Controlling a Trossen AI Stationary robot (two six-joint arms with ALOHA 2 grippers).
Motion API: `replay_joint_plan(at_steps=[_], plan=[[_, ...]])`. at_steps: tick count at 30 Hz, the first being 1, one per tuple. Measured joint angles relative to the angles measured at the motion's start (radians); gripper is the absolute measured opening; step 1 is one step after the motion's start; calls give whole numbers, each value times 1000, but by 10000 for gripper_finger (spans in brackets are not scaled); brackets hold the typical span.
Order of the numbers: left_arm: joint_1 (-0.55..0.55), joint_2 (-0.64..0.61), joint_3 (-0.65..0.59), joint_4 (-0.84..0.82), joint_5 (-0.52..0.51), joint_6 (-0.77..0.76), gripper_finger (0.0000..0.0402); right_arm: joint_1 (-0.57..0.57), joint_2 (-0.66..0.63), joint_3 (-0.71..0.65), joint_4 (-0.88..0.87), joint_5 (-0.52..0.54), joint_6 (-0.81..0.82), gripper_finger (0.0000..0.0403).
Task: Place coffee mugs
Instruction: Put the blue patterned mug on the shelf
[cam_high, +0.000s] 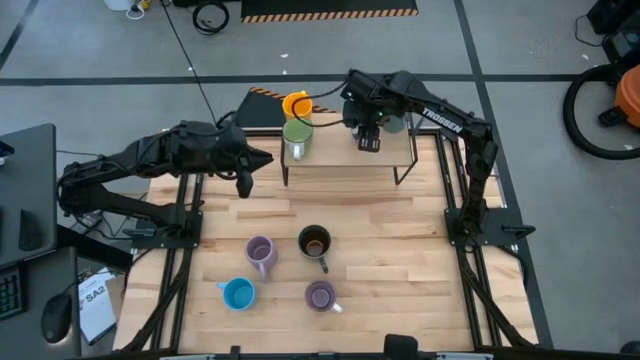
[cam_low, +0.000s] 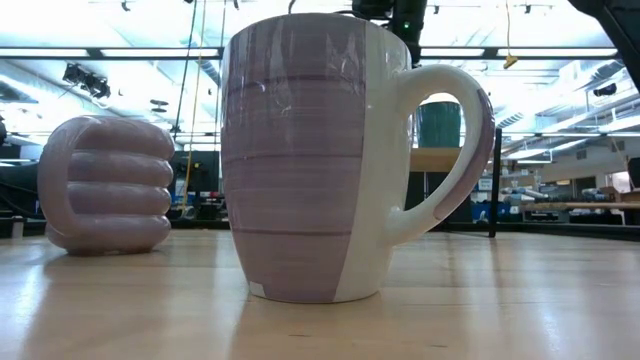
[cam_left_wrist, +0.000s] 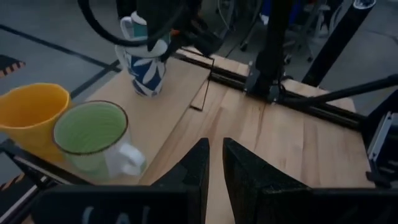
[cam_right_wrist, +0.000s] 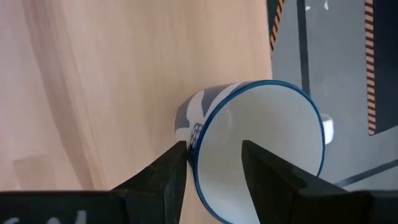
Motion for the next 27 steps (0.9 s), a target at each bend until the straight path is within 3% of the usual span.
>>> replay_joint_plan(at_steps=[27], plan=[[0, 5, -1, 21, -11, 7, 50, -104, 1, -1, 64, 17, -136, 160]])
